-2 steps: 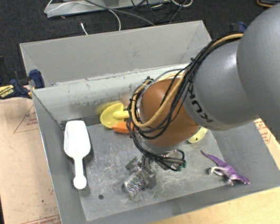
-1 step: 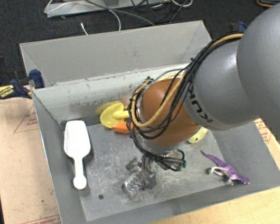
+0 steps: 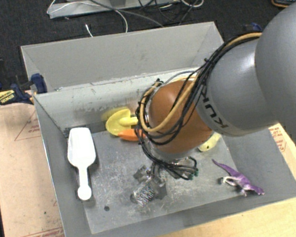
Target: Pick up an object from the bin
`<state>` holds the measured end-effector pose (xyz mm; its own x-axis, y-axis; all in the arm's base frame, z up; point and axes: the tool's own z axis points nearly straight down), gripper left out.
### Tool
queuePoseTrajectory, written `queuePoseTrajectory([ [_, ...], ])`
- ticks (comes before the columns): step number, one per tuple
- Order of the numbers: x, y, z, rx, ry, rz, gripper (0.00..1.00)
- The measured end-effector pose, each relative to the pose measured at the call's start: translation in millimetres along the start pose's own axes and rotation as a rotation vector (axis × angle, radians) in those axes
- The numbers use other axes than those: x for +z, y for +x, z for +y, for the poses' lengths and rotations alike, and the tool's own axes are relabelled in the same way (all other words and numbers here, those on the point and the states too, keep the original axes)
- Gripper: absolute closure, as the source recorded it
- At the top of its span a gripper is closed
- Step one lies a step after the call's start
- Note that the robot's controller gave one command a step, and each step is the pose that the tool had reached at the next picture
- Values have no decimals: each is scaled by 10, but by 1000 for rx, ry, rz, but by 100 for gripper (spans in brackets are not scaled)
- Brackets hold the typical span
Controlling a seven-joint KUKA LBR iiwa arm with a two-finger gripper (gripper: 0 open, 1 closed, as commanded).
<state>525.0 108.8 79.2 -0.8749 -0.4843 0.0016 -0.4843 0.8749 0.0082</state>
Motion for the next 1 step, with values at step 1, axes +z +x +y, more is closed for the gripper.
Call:
queuePoseTrajectory([
  [1, -453, 8, 10, 1, -2, 4, 100],
])
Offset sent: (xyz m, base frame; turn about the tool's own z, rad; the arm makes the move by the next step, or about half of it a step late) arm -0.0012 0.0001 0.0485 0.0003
